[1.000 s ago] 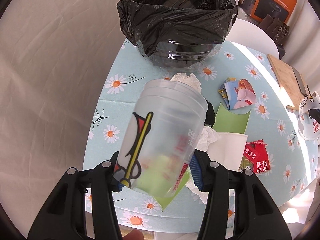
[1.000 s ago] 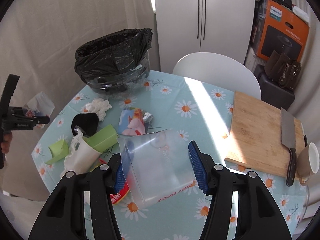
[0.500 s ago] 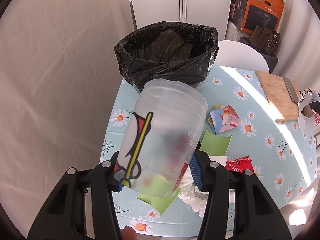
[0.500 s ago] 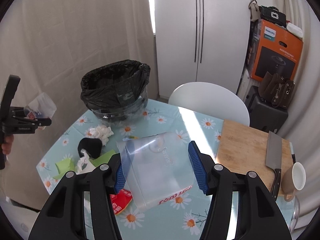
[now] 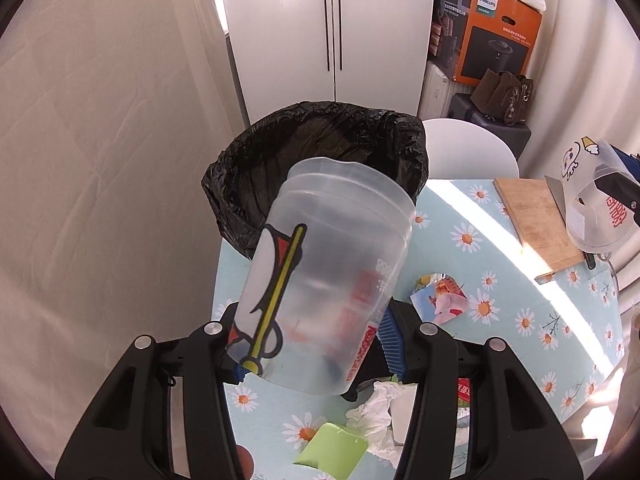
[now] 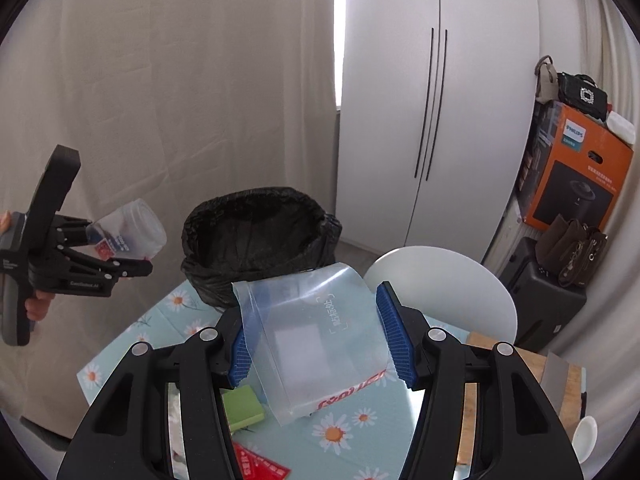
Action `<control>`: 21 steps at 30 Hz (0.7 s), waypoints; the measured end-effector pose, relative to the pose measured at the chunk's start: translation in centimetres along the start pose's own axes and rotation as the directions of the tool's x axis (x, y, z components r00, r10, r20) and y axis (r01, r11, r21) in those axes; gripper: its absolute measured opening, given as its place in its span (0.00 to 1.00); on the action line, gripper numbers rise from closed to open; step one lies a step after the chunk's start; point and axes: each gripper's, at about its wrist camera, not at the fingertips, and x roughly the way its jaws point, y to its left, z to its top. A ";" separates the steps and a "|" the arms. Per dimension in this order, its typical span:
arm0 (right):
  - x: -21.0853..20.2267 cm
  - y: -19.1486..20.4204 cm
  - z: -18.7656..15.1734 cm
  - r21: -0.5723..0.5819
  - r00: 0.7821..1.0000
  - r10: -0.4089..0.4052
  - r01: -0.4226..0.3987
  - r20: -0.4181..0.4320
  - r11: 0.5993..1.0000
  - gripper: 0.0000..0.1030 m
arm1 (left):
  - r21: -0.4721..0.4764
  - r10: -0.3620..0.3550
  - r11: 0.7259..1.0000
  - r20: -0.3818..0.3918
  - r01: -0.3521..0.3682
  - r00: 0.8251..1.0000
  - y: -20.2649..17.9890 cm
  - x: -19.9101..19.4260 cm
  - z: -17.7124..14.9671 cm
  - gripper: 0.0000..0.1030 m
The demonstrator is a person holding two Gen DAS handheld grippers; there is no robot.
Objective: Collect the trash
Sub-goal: 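Lift the clear cup with the left tool over the black trash bin, then open the left tool to drop the cup while the right tool drops the bag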
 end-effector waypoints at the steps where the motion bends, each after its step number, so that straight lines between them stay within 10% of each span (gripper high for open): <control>1: 0.5 0.3 0.7 -0.008 1.000 0.005 -0.005 0.004 1.000 0.50 | 0.013 -0.013 1.000 0.001 0.013 1.000 0.1 0.4 0.6 0.50; 16: 12.3 4.5 8.1 -0.064 0.997 0.062 -0.065 -0.046 0.996 0.50 | 0.079 -0.103 0.991 -0.007 0.103 0.995 2.6 7.9 6.8 0.52; 21: 16.0 4.5 8.7 -0.058 0.991 0.090 -0.096 -0.098 0.994 0.51 | 0.081 -0.138 0.987 0.020 0.136 0.990 3.6 9.5 7.4 0.72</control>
